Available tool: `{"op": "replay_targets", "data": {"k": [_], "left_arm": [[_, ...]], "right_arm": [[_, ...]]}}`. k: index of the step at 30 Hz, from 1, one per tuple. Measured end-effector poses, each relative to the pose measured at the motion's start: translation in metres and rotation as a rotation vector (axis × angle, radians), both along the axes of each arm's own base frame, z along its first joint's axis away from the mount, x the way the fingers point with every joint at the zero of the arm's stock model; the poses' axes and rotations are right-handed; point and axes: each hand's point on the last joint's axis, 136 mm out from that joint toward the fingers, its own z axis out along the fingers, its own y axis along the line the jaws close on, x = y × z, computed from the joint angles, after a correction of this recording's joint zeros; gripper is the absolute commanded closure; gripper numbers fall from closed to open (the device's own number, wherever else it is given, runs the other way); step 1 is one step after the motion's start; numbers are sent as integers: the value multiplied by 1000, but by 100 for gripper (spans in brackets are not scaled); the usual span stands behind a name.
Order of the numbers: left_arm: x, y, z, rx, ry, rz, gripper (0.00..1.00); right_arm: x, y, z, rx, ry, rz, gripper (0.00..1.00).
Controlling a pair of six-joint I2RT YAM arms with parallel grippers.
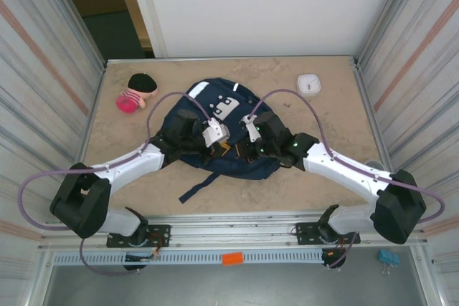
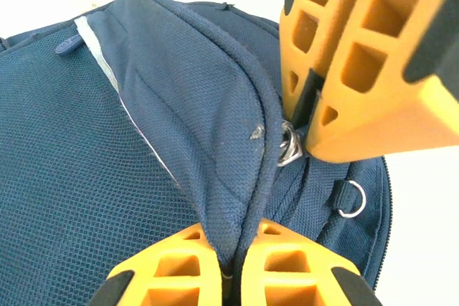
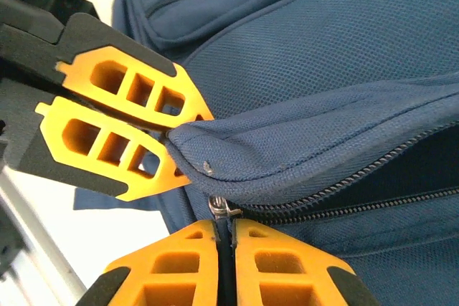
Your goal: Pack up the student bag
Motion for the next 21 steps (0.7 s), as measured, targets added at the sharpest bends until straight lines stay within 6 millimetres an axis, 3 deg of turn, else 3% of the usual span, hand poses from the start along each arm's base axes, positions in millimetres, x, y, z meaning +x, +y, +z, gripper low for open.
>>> {"op": "replay_targets", "data": {"k": [13, 21], "left_arm": [[-9, 6, 1, 13, 36, -1, 99], [-12, 10, -2, -20, 141, 52, 99]], "right_arm": [[-13, 10, 0, 35, 48, 97, 100], [-11, 17, -6, 18, 26, 95, 87]]}}
